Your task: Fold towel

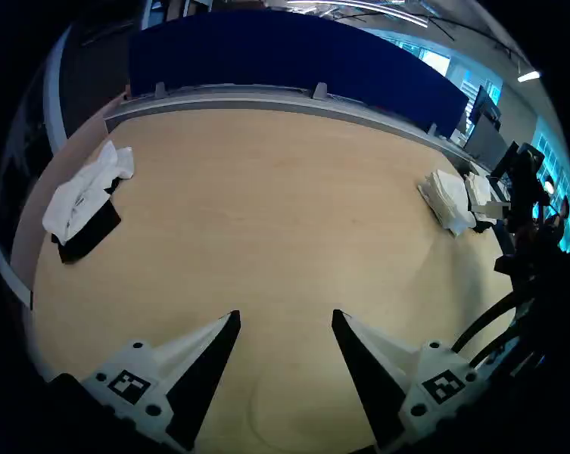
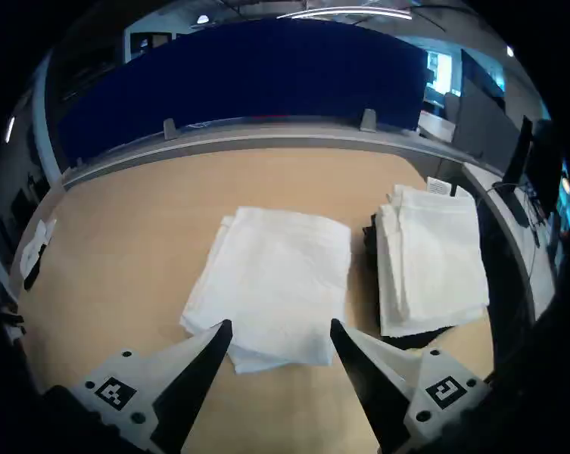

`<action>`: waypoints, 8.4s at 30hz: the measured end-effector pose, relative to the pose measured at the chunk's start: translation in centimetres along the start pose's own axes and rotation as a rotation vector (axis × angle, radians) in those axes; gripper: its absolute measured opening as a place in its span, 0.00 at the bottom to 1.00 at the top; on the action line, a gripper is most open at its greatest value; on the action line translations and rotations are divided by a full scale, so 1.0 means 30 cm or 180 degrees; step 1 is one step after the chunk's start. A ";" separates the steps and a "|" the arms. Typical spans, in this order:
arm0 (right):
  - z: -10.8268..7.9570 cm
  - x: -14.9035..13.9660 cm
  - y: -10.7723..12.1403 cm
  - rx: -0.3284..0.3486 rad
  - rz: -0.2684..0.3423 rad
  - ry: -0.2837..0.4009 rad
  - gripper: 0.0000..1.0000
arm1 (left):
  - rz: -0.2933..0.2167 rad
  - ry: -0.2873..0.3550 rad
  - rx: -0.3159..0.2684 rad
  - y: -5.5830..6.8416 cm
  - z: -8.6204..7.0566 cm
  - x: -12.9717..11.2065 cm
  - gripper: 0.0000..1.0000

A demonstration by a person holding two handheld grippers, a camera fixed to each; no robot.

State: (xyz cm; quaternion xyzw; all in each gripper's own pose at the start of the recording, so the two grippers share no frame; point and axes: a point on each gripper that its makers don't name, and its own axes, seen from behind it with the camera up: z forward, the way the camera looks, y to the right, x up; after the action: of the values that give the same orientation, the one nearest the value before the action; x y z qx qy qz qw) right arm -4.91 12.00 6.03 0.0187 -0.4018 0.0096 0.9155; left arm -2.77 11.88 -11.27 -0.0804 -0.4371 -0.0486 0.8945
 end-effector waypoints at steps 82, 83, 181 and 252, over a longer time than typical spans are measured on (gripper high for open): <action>-0.510 -0.016 -0.544 0.0862 -0.0008 0.1087 1.00 | -0.0013 0.0557 0.0098 -0.056 -0.065 0.120 0.89; -0.526 -0.027 -0.558 0.0888 0.0026 0.1120 1.00 | -0.0013 0.0603 0.0103 -0.056 -0.072 0.129 0.89; -0.477 0.151 -0.828 0.0582 -0.0125 0.1905 1.00 | 0.0346 0.2881 0.0467 -0.396 0.081 0.363 0.90; -0.221 -0.019 -0.390 -0.0219 -0.0035 0.2629 1.00 | 0.0348 0.2881 0.0469 -0.391 0.080 0.362 0.96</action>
State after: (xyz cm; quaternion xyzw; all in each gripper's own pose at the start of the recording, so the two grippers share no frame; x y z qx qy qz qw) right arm -0.04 0.59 0.81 -0.0153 -0.0008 -0.0020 0.9999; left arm 0.18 0.62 -0.07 -0.0102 0.0000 -0.0004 0.9999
